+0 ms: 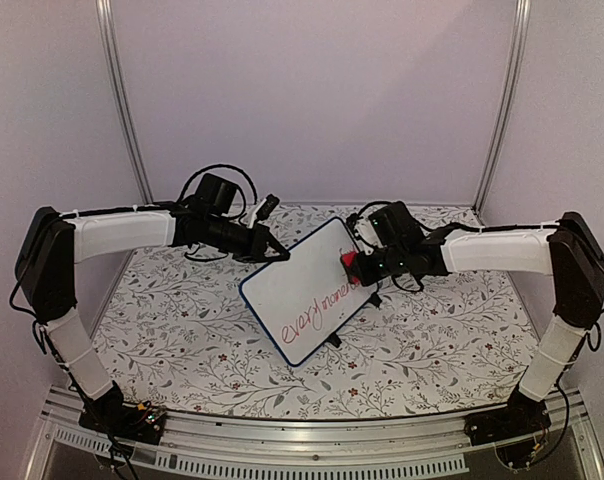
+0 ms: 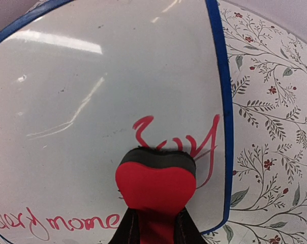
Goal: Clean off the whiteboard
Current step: Erase the whiteboard at the center of the board.
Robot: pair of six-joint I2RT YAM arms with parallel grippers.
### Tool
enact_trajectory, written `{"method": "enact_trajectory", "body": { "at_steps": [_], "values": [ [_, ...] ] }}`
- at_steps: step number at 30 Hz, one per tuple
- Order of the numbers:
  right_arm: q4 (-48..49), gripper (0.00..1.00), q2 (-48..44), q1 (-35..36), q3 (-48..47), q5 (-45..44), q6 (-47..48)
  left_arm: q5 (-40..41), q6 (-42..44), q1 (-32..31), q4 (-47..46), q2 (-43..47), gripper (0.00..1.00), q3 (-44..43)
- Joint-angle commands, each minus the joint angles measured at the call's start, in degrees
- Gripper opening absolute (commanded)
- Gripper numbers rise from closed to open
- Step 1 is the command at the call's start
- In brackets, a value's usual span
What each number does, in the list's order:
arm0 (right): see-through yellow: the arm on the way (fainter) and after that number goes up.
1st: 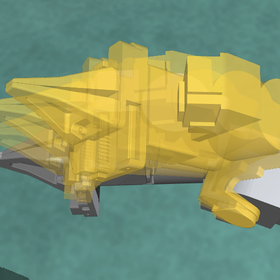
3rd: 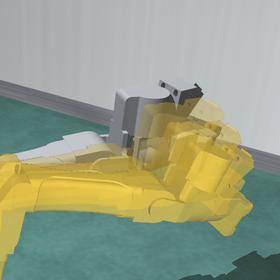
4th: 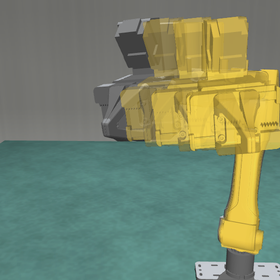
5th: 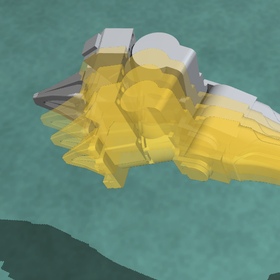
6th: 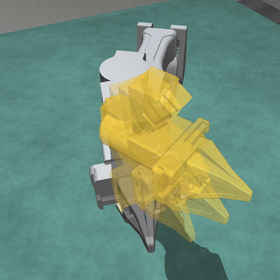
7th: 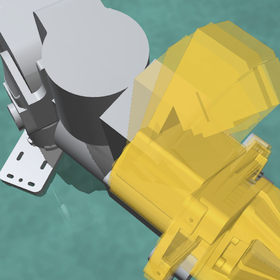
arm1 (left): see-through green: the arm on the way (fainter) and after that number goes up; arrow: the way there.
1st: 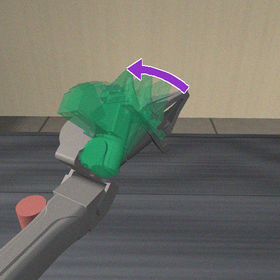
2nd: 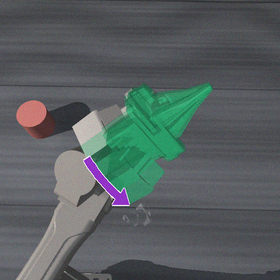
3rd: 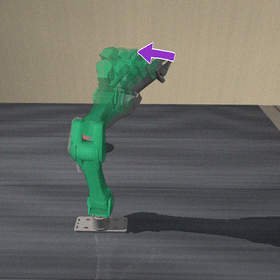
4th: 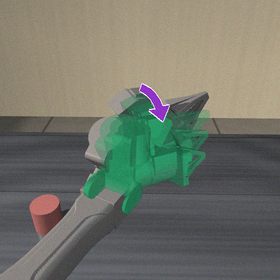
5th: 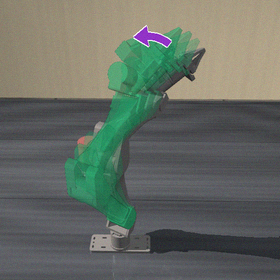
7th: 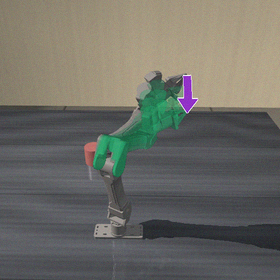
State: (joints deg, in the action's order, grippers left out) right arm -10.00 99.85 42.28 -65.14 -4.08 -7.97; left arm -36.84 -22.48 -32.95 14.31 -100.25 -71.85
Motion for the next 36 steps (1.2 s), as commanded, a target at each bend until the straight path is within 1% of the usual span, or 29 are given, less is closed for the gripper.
{"method": "enact_trajectory", "body": {
  "at_steps": [1,7,13,17,23,29,31,36],
  "values": [
    [0.7,0.03,2.4,-1.5,-4.0,-1.1,1.0,-4.4,2.3,-1.8,0.9,0.6,0.00,-0.6],
    [0.4,0.03,3.8,-1.8,-7.5,-0.7,2.6,-4.5,2.2,-1.8,1.0,0.6,0.00,-0.6],
    [0.3,0.03,4.3,-2.0,-8.3,0.5,2.5,-4.4,2.2,-1.8,0.9,0.6,0.00,-0.6],
    [0.1,0.03,3.9,-2.0,-6.2,1.8,1.8,-4.4,2.3,-1.8,1.0,0.7,0.00,-0.5],
    [0.4,0.03,1.1,-2.0,-0.9,2.1,0.5,-4.5,2.2,-1.8,1.0,0.8,0.00,-0.6],
    [1.3,0.03,-0.8,-1.9,3.8,4.4,-0.9,-4.3,2.2,-1.8,0.9,0.8,0.00,-0.5],
    [1.6,0.02,-1.2,-1.6,5.0,5.7,-1.6,-4.4,2.2,-1.8,0.9,0.8,0.00,-0.5],
    [1.8,0.02,-2.0,0.4,6.9,5.7,-2.0,-4.4,2.2,-1.8,1.0,0.6,0.00,-0.6]
  ]
}}
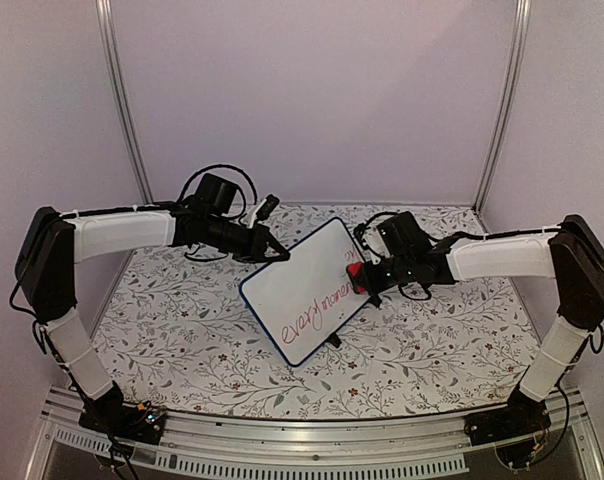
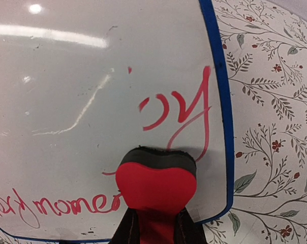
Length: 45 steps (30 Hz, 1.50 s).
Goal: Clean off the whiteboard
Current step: Erase the whiteboard at the center of the board.
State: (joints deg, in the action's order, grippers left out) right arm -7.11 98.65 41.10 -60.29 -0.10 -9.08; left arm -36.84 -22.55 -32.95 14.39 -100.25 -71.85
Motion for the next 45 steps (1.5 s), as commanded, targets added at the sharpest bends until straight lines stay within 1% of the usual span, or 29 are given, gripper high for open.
{"method": "enact_trajectory", "body": {
  "at_steps": [1,10,16,18,19,23,39,45],
  "values": [
    [-1.1,0.02,-0.8,2.0,2.2,1.6,-0.9,-4.4,2.3,-1.8,0.9,0.6,0.00,-0.6],
    [-0.6,0.02,-0.9,3.7,3.7,1.7,-1.2,-4.4,2.2,-1.8,0.9,0.6,0.00,-0.6],
    [-0.4,0.02,-1.2,3.7,1.9,1.3,-0.6,-4.4,2.2,-1.9,0.8,0.7,0.00,-0.6],
    [-0.4,0.02,-1.2,3.7,0.9,0.4,-0.2,-4.4,2.2,-1.9,0.8,0.7,0.00,-0.5],
    [-0.5,0.02,-1.1,3.7,0.4,-1.4,0.0,-4.4,2.2,-1.9,0.9,0.8,0.00,-0.5],
    [-0.4,0.02,-0.6,3.4,-2.0,-2.9,0.5,-4.3,2.3,-1.9,0.8,0.8,0.00,-0.5],
    [-1.6,0.03,2.3,-2.3,-10.1,-3.6,3.9,-4.4,2.3,-1.9,0.9,0.9,0.00,-0.5],
    [-3.0,0.03,2.6,-2.6,-8.6,-1.4,5.3,-4.4,2.4,-1.9,0.8,1.0,0.00,-0.6]
  ]
}}
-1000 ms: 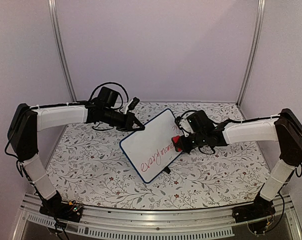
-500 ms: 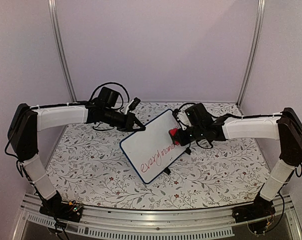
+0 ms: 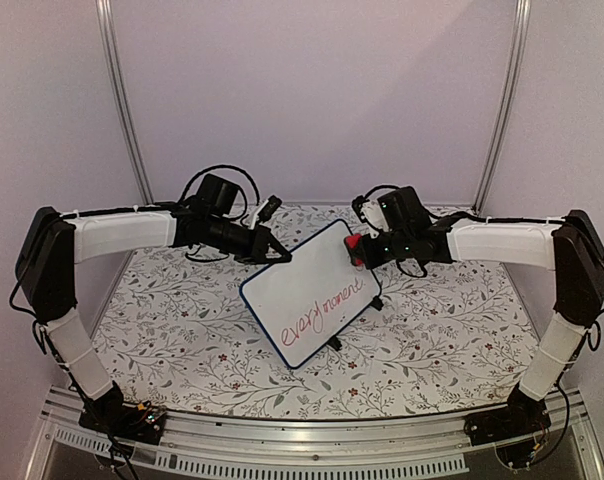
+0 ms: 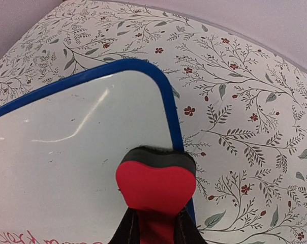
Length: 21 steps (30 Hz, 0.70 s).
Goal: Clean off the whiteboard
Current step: Erase the whiteboard at the center of the board.
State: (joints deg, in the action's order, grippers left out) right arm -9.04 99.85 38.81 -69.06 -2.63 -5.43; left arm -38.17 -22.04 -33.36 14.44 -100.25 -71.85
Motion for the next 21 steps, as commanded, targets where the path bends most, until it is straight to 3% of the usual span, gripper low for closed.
{"method": "enact_trajectory", "body": {
  "at_steps": [1,9,21],
  "values": [
    [-1.1,0.03,1.5,-0.3,0.9,1.6,1.7,-3.0,1.8,-1.5,0.8,1.0,0.00,-0.6],
    [-0.9,0.03,0.2,-0.3,7.6,6.4,1.0,-3.0,1.8,-1.4,0.8,0.7,0.00,-0.6],
    [-0.6,0.02,-4.2,-0.2,15.6,6.6,0.1,-3.1,1.7,-1.5,0.8,0.5,0.00,-0.6]
  ]
}}
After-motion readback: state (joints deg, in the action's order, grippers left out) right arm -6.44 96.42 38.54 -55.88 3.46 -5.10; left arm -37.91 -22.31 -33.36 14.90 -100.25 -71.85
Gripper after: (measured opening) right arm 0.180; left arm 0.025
